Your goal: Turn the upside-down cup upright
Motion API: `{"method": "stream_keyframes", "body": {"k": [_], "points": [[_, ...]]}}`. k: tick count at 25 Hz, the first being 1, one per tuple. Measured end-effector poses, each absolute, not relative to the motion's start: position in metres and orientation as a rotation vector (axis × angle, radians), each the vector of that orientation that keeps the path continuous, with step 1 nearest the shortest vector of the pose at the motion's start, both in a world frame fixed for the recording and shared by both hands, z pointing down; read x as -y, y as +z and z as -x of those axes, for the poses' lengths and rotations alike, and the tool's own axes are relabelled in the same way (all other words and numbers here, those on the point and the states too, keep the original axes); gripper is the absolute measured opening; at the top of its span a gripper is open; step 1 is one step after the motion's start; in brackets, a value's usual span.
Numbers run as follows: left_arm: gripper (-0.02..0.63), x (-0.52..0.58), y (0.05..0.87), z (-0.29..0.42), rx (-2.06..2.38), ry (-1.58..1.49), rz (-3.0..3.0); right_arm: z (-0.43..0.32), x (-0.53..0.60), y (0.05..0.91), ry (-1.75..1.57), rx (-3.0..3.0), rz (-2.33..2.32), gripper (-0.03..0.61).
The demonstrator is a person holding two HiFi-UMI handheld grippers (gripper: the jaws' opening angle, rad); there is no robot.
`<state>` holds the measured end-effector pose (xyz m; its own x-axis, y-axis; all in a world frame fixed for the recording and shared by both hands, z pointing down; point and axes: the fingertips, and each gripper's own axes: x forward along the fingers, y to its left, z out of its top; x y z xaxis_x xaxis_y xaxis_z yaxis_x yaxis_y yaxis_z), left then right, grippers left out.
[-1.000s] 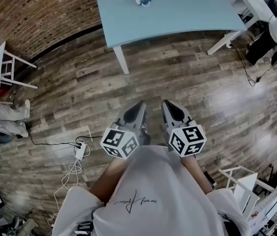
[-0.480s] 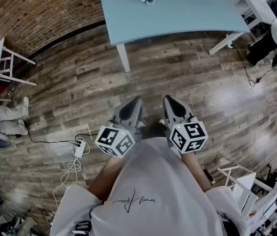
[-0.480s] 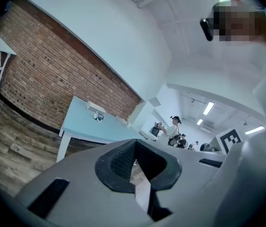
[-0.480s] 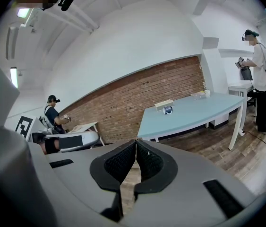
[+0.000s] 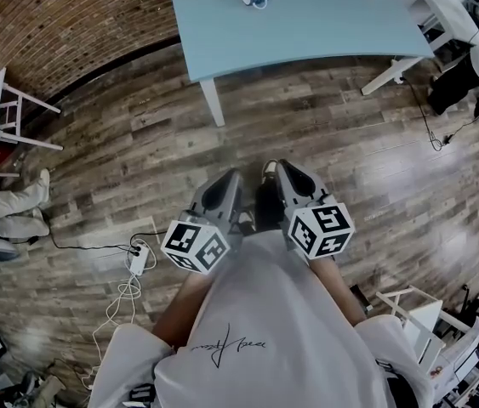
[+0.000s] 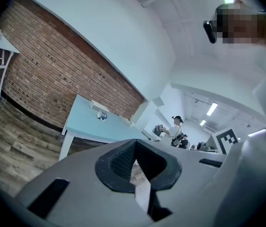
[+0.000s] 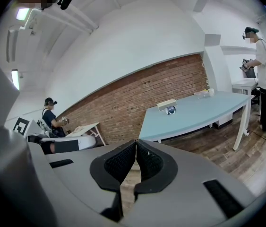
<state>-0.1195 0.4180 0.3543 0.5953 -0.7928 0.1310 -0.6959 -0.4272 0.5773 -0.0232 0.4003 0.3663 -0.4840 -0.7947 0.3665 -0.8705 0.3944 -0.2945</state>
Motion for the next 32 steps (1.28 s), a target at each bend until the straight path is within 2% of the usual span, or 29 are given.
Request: {"method": "stream_keyframes", "body": {"k": [11,32], "points": [[0.008,-0.368,0.358,0.113,1.24,-0.184,-2.236,0.026,-0.347,0.367,0.698,2.521,-1.427,0.023],[0.008,-0.262,0.352,0.063,1.263,-0.071,-2.244,-0.014,-0.236,0.363,0.76,2.61,-1.371,0.021]]}}
